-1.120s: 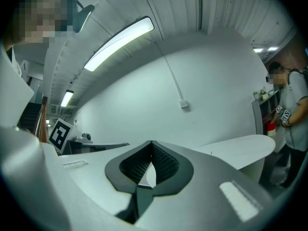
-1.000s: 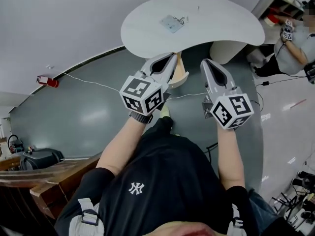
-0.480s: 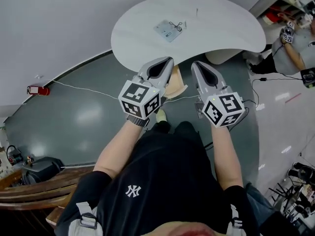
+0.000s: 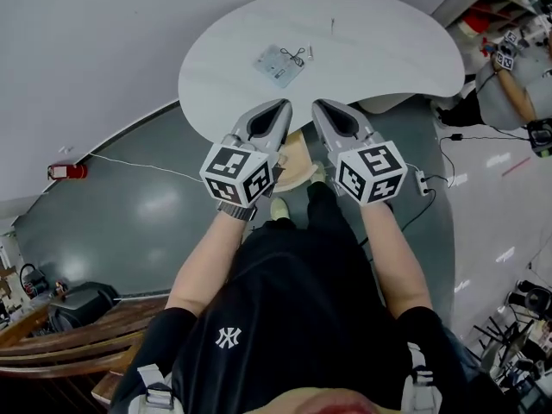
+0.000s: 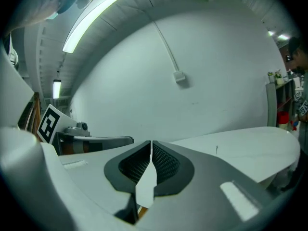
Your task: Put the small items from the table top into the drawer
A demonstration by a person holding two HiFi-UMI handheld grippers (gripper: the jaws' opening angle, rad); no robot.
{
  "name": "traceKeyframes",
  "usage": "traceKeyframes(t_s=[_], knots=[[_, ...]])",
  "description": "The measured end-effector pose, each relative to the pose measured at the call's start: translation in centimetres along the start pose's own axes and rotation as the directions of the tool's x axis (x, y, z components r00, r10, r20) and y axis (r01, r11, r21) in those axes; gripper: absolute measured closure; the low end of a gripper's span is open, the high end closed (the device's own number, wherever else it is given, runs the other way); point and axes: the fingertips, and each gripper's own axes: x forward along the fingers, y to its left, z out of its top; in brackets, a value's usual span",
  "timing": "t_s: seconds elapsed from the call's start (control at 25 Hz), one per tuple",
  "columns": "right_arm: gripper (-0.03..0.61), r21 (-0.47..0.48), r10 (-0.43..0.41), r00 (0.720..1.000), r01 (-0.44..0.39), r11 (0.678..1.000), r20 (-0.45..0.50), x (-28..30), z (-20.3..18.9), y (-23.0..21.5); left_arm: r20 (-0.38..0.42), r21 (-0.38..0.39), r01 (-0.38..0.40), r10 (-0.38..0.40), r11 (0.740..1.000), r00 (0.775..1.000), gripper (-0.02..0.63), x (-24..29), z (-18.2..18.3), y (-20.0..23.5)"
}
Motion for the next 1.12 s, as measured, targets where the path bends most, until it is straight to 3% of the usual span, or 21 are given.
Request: traceKeyframes(t_s=[0.24,0.6,1.12], knots=[[0.537,-0.04,0.081,0.996,-0.082,0.996,-0.028,4.7,2.0,-2.5,0.018,0.006,-0.072,0.071,0.997,0.997,0.613,3.2,1.6,2.6],[0.531,-0.005,0.169,0.974,-0.171,0.985,-0.151,10.4,-1.0,-7.0,-0.021,-0.057,-0.192,0.191,0.98,0.981,0.613,7.5,-0.8,7.3],[0.509,0.006,0.109,0.948,-0.113,0.994,-0.299,16.2,-7.4,-14.6,-0.051,-0.073,-0.25,0.247,0.965,0.968,0.613,13.3,-4.7,12.6]])
